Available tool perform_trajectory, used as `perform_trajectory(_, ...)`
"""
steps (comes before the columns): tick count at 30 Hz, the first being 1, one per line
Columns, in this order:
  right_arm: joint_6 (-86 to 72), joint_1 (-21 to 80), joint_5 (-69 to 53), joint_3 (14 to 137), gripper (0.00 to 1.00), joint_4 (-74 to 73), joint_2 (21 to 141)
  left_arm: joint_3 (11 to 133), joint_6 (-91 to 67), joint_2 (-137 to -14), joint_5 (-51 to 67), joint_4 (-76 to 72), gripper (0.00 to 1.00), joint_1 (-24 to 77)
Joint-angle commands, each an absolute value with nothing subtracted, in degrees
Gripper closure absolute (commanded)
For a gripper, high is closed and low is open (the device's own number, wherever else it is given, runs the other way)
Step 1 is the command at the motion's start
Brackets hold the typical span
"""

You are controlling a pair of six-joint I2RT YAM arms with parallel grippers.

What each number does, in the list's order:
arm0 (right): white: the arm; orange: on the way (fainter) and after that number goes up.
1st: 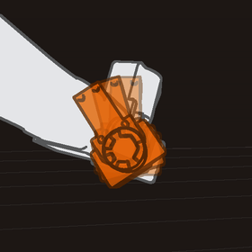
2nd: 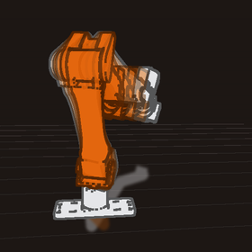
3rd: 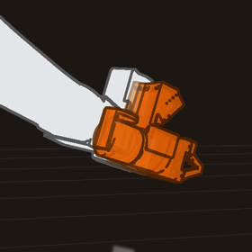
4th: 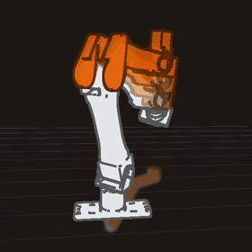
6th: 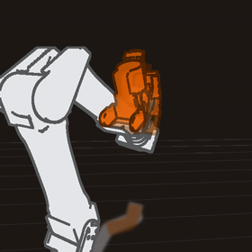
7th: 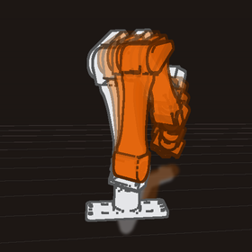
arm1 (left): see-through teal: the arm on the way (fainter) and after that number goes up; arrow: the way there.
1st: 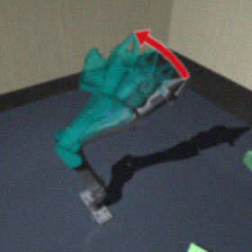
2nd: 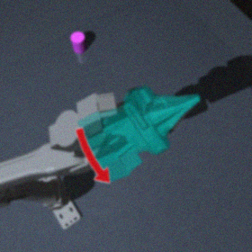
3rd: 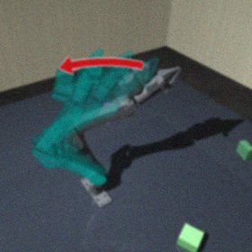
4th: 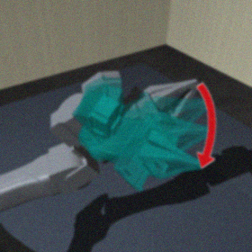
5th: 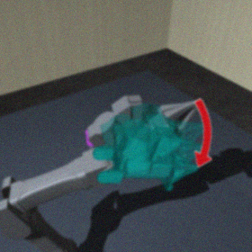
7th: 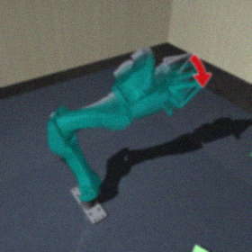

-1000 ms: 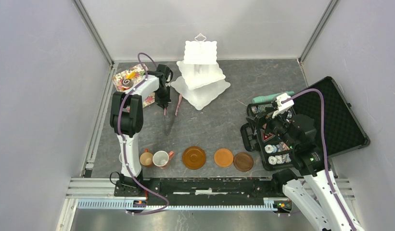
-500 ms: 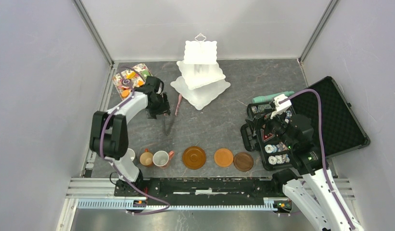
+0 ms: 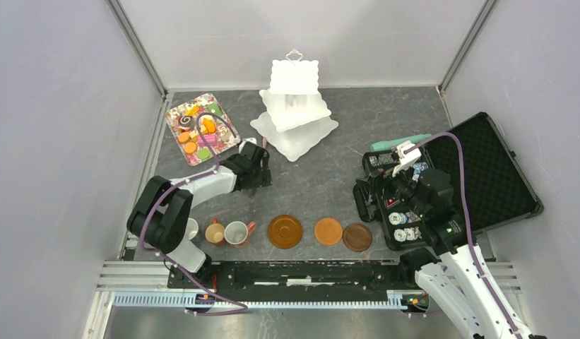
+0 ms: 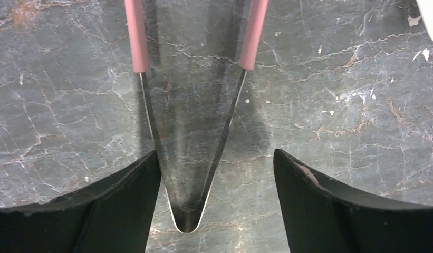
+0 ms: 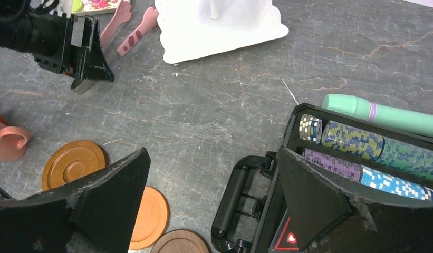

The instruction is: Serve the afternoon tea

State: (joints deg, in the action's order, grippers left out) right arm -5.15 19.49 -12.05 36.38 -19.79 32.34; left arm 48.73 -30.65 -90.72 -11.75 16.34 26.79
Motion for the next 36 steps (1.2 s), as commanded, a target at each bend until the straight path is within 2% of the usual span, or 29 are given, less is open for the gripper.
perform_trajectory(1,-6.32,19.33,-13.18,34.70,0.02,-16.35,31.98,46.54,-37.53,-90.28,-25.33,10.86,0.19,33.01)
perform_trajectory(6,-6.11,19.35,-13.11,34.00,0.02,-16.30,32.53,43.11,-42.46,-89.43,-33.16,8.09,0.26,40.46)
perform_trajectory(9,-5.89,19.29,-13.10,34.11,0.02,-16.28,32.69,43.60,-43.15,-90.70,-37.51,8.17,0.27,42.36)
perform_trajectory(11,-5.84,19.33,-13.08,34.37,0.02,-16.49,32.91,44.36,-43.01,-91.92,-38.61,8.28,0.24,41.79)
perform_trajectory(15,-5.95,19.34,-12.79,34.38,0.02,-16.34,33.10,45.68,-41.22,-94.29,-38.94,6.64,0.10,41.57)
perform_trajectory(17,-6.13,19.33,-12.73,34.25,0.02,-15.98,33.05,45.66,-40.49,-95.52,-38.99,4.85,0.08,41.48)
perform_trajectory(25,-6.05,19.35,-12.91,34.58,0.02,-15.51,34.43,40.95,-35.77,-96.11,-41.03,-6.59,0.20,40.74)
perform_trajectory(36,-6.41,19.29,-13.34,34.75,0.02,-15.55,36.39,30.98,-29.88,-95.82,-46.41,-26.15,0.22,40.78)
